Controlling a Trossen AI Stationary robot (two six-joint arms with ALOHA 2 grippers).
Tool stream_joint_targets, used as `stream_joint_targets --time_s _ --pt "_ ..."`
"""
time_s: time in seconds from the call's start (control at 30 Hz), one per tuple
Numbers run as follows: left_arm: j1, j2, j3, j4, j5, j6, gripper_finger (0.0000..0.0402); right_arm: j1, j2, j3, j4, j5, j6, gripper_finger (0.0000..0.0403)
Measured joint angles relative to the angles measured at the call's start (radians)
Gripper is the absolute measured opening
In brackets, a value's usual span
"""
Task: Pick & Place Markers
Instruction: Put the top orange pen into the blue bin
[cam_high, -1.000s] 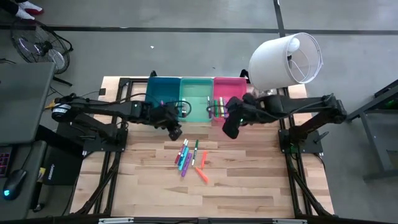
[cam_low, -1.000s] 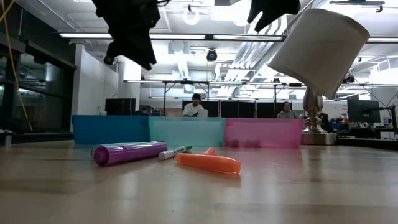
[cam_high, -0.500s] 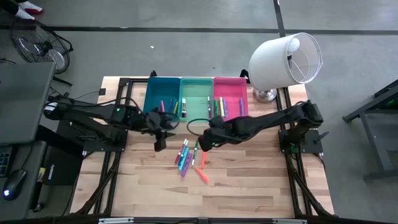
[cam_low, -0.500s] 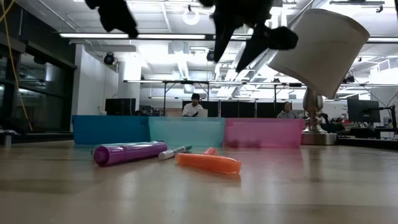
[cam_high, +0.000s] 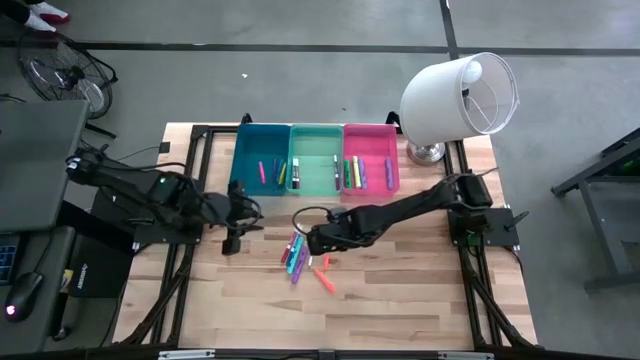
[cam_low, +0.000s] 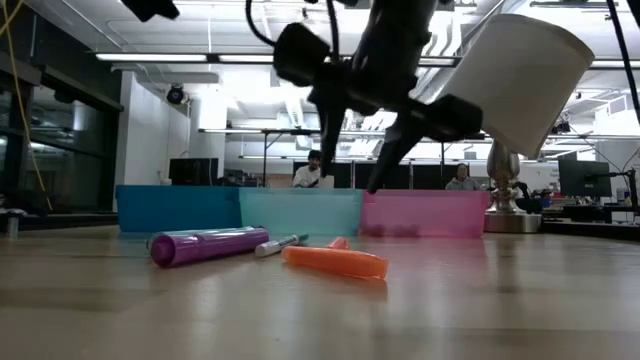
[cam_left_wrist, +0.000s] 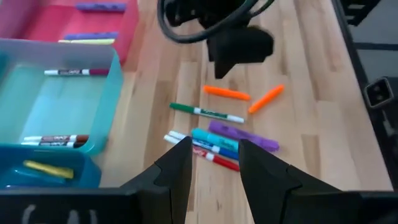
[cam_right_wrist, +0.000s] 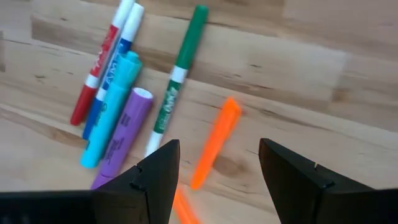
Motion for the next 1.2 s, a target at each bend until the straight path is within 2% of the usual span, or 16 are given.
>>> stream_joint_targets --time_s 0.33,0.63,1.2 --pt "-0.054 0.0 0.0 -0.022 -0.001 -0.039 0.0127 0.012 0.082 0.0 0.09 -0.032 0.068 0.0208" --pt "-0.079 0.0 0.0 -0.039 0.002 -0.064 0.0127 0.027 0.13 0.0 0.093 -0.043 0.13 0.0208" --pt "-0.078 0.0 0.0 -0.043 0.001 -0.064 0.0127 0.016 0.142 0.004 0.037 -0.089 0.088 0.0206"
